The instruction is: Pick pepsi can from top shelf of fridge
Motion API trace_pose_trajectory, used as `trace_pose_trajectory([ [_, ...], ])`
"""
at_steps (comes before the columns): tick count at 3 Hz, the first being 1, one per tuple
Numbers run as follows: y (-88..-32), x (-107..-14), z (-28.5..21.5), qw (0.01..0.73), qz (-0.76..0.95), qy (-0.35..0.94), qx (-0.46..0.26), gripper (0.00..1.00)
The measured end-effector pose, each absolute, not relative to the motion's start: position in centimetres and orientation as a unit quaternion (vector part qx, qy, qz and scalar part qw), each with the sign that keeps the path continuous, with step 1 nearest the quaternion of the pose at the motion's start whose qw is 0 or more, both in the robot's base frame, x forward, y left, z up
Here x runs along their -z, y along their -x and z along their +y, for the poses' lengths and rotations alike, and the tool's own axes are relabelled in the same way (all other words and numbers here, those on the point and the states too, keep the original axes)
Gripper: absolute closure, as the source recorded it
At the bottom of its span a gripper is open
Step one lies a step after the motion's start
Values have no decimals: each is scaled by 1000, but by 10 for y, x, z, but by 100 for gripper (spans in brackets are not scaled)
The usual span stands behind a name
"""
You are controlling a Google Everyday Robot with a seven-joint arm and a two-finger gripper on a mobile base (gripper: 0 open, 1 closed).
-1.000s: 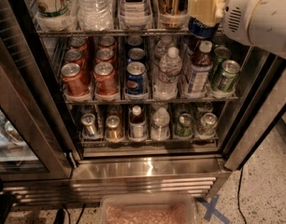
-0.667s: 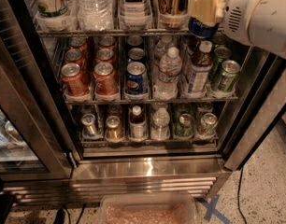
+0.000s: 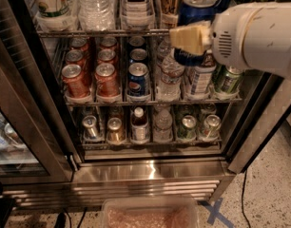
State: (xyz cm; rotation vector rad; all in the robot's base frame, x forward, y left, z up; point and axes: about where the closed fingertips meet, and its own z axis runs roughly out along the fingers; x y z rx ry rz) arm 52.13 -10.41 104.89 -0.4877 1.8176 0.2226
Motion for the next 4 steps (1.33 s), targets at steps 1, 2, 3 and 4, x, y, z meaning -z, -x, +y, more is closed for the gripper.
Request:
trace_pose_trajectory([
  [1, -491, -1032, -86, 535, 794, 260, -129, 100],
  [2, -473, -1027, -93, 501, 794, 299, -168, 100],
  [3, -456, -1020, -81, 475, 798, 324, -181, 100],
  [4, -455, -1016, -63, 454, 797, 352, -185, 100],
])
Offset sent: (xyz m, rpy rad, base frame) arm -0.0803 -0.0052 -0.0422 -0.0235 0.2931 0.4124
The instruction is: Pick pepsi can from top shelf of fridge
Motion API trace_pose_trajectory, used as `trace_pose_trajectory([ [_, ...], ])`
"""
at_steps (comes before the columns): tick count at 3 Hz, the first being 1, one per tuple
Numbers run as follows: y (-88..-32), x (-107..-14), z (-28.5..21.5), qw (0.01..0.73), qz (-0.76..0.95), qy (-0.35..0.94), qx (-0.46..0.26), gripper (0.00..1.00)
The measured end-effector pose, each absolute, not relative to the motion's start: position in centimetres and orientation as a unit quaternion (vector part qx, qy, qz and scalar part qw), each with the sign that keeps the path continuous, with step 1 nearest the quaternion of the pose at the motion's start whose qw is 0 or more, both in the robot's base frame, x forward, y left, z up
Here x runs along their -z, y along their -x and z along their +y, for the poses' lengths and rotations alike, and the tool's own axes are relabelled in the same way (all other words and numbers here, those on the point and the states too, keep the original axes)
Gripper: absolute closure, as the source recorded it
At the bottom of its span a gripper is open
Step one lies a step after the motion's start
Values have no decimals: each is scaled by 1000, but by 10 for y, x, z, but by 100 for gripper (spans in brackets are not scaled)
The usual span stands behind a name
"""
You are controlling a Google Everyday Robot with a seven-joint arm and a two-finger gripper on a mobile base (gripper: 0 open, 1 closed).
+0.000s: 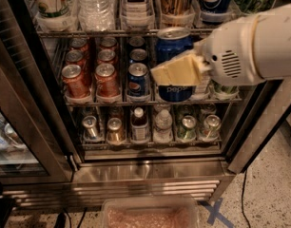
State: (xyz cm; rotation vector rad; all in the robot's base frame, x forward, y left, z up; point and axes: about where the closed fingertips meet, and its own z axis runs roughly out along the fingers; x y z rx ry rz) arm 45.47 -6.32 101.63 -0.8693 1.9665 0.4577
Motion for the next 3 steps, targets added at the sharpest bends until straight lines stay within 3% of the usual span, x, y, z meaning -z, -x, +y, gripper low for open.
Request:
trace_pose_trajectory([
  [2, -419, -983, 7, 352, 781, 462, -229, 100],
  [3, -416, -984, 8, 350, 780, 465, -229, 100],
])
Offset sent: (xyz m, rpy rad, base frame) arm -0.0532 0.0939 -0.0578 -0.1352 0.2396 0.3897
